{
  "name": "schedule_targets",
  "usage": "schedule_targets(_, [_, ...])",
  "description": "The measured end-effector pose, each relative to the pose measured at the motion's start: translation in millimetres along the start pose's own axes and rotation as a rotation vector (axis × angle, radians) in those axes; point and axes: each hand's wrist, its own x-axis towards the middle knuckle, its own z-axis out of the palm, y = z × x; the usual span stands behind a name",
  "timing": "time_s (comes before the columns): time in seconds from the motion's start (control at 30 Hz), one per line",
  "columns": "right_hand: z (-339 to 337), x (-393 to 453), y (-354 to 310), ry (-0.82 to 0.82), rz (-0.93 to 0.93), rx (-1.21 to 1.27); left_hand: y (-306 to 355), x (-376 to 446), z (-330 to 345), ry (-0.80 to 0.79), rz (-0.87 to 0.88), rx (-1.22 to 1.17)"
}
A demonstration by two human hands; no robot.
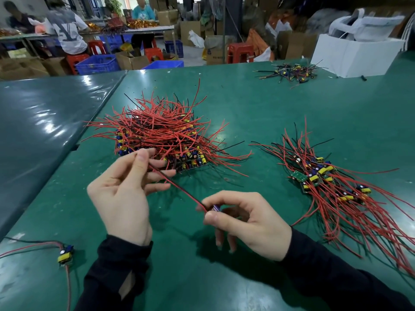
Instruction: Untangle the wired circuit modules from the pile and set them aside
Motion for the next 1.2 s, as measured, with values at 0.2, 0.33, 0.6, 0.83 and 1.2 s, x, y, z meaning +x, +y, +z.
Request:
schedule_targets(0.2, [-5.4,9.4,-4.1,0.259,0.013,0.147,-9.5,-25.7,20.4,-0.216,-0.081,-0.069])
schedule_targets(0.33, [-13.0,13.7,-9.8,0.425,0.015,0.387,-21.8,-45.4,26.3,-0.346,-0.102,0.061])
schedule_targets(0.6, [-17.6,14.7,-10.8,0.454,0.028,0.410,-32.4,-59.0,31.3,-0.542,-0.524,0.084])
schedule_targets(0.83, [-16.8,15.9,-8.0,0.482,0.024,0.529,-32.5,-59.8,30.1,-0.578,-0.393,0.074])
schedule_targets(1.2, [-30.5,16.8,-12.6,0.358,0.158,0.235,-28.0,-40.4,21.6,-0.686,-0.340,0.199])
